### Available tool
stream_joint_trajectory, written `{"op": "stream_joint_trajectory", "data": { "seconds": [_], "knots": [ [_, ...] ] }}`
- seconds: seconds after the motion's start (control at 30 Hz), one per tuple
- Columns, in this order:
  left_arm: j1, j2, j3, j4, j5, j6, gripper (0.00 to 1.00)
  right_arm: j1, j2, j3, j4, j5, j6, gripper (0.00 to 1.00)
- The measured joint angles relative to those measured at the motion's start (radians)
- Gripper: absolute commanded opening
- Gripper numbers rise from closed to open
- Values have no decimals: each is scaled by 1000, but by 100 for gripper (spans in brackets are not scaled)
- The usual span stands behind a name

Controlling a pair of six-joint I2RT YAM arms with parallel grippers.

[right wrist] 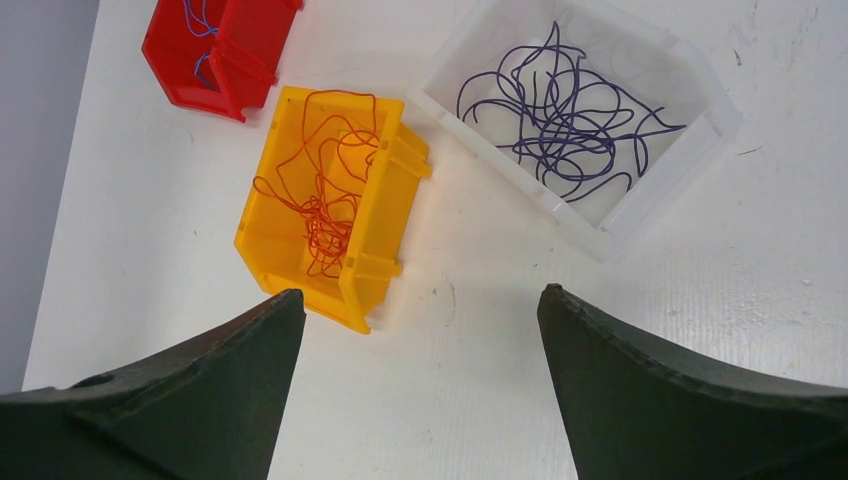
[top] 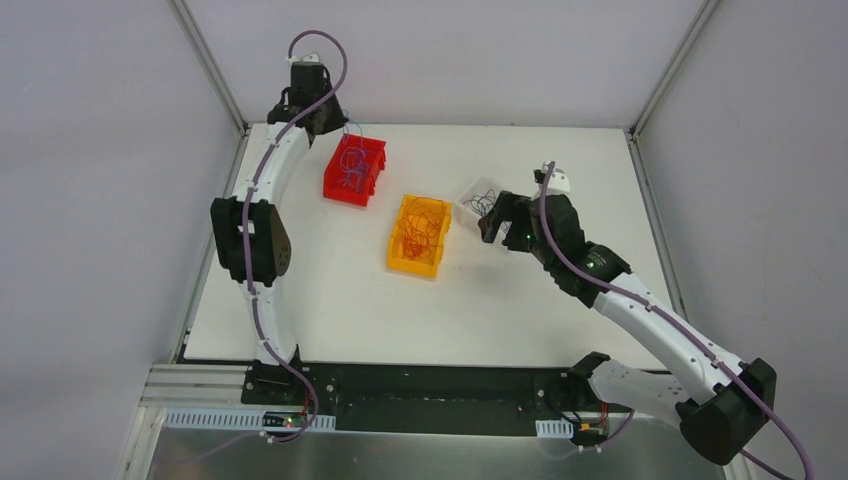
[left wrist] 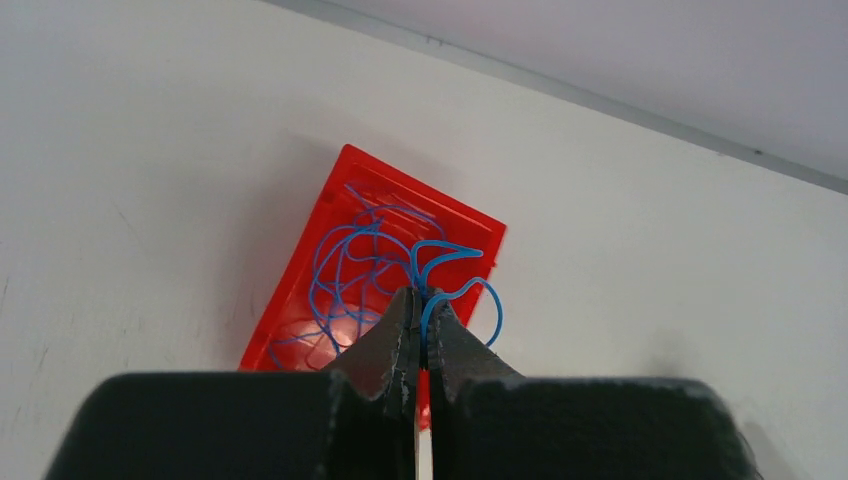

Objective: Untangle the cables

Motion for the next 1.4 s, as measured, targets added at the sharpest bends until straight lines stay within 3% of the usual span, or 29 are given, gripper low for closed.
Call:
{"op": "stream_joint_trajectory", "data": {
  "seconds": [0.3,0.63,0.67,0.73,0.9,1.07,1.4],
  "knots": [
    [0,263,40,0,-43,2,0,-2,-31,0,-1,-6,14,90],
    [-33,357,68,-26,-37,-1,0,-6,-40,0,-1,-6,18,90],
    [-36,359,71,-28,-33,-1,3,-7,-39,0,-1,-6,18,90],
    [-39,359,72,-33,-26,4,23,-7,-39,0,-1,-6,18,90],
    [-39,345,76,-39,-23,33,52,-8,-37,0,-2,-6,18,91],
    [-37,238,20,-59,5,48,96,-19,-33,1,-18,-7,10,93],
    [-61,-312,-319,-73,37,15,99,-82,-22,32,-92,-50,-8,94]
  ]
}}
